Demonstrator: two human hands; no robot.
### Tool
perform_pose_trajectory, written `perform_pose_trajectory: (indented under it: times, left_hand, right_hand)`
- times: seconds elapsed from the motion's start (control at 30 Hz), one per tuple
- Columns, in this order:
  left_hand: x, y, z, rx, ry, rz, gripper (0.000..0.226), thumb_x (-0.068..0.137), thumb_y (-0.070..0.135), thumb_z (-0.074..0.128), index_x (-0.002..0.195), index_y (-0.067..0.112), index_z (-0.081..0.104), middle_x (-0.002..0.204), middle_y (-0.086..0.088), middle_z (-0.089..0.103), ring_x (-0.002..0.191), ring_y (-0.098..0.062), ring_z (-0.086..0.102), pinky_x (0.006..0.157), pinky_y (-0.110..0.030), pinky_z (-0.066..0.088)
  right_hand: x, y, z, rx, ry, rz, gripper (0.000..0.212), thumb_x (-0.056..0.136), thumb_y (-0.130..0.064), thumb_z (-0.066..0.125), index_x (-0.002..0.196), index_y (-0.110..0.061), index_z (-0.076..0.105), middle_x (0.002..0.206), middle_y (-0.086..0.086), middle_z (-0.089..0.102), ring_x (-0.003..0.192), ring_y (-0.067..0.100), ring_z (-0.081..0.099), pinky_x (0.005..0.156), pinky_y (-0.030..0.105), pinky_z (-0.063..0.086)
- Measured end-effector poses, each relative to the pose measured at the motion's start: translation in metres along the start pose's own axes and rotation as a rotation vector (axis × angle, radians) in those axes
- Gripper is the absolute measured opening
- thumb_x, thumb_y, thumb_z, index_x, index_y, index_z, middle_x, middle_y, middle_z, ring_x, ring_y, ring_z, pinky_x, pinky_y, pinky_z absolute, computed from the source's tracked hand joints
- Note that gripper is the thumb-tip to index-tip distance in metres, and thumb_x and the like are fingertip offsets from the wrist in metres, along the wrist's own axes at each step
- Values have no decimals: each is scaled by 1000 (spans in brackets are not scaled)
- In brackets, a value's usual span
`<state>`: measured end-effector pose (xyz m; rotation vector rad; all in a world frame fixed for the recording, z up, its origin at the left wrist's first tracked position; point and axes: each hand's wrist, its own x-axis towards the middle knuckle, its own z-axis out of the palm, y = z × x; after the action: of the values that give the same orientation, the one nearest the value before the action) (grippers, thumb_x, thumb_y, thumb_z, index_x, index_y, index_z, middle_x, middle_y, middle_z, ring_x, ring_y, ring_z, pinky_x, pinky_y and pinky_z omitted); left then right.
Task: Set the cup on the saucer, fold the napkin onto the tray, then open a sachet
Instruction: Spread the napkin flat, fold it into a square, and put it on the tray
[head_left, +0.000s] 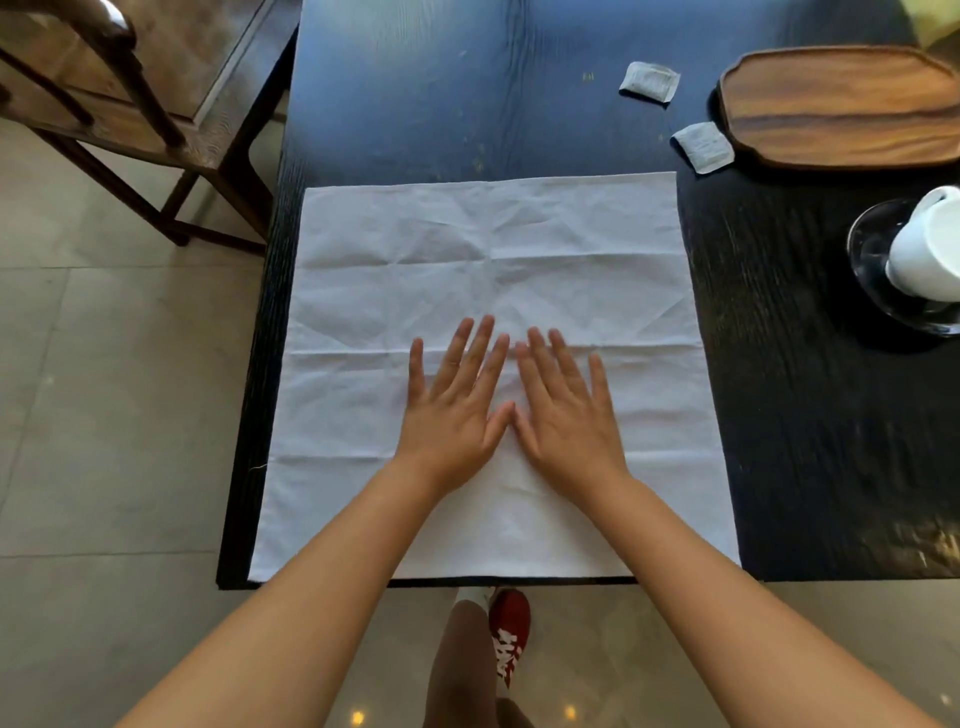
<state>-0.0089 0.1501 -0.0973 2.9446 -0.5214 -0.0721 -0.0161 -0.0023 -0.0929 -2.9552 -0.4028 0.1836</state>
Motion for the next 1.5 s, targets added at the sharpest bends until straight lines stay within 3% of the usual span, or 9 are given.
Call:
perform_pose_trajectory:
  times: [0.1,0.27,0.43,0.57,0.63,0.8,0.97,1.23,1.5]
  left_hand:
    - [6,-29,6,7,-73,125,61,89,50,30,145,24,26,153,-4,25,141,-18,18,111,-51,4]
    - [6,-92,-1,69,-120,289,60,92,56,18,146,31,21,155,-3,17,144,-19,10,112,-50,9]
    - [8,-102,0,-29,-86,-80,68,88,59,21,147,27,13,156,-9,12,143,-18,6,113,-43,6]
    - [11,-85,-2,-117,0,-572,78,84,55,14,148,10,11,157,-11,5,144,-20,2,115,-46,1]
    - [22,-78,-4,-149,22,-668,78,85,54,10,148,10,7,157,-11,3,145,-20,1,114,-51,-1]
    - [84,-68,-6,-102,49,-241,65,88,53,24,147,28,10,157,-5,3,144,-17,-1,109,-49,-14]
    - [138,-97,-4,18,-78,81,66,85,62,25,145,35,17,156,-3,17,144,-25,9,107,-64,-1]
    - [138,-186,-18,18,-113,39,70,86,67,15,146,32,17,157,-5,9,144,-27,4,111,-57,9]
    - [132,-183,-25,21,-102,-45,70,84,60,16,147,30,13,158,-5,5,145,-22,-1,113,-51,-1]
  right_hand:
    - [9,19,4,-59,-48,-121,62,89,-44,28,144,-15,28,152,7,28,141,20,21,111,47,9]
    - [5,82,-8,-128,-71,-218,64,94,-51,15,147,-15,16,153,5,16,141,14,6,113,43,6]
    - [3,96,-12,-81,-10,227,72,89,-49,21,145,-4,13,153,9,10,142,18,8,114,37,2]
    - [-2,77,-15,-22,55,587,72,91,-48,15,146,-1,10,155,14,10,143,23,7,115,50,11]
    - [6,69,-18,19,93,641,70,92,-48,17,147,-6,9,156,15,9,144,25,5,114,56,9]
    - [79,47,-24,18,71,142,63,91,-48,25,147,-22,10,157,7,5,143,23,0,111,49,-9]
    - [156,54,-18,-35,-65,-116,63,87,-52,26,145,-27,24,155,5,20,143,22,14,110,57,8]
    - [174,132,-30,-29,-23,88,73,84,-56,16,148,-22,10,158,2,6,144,16,2,114,46,3]
    - [172,137,-39,-64,-71,129,68,90,-51,21,148,-19,3,158,5,-1,144,17,-4,114,45,-1]
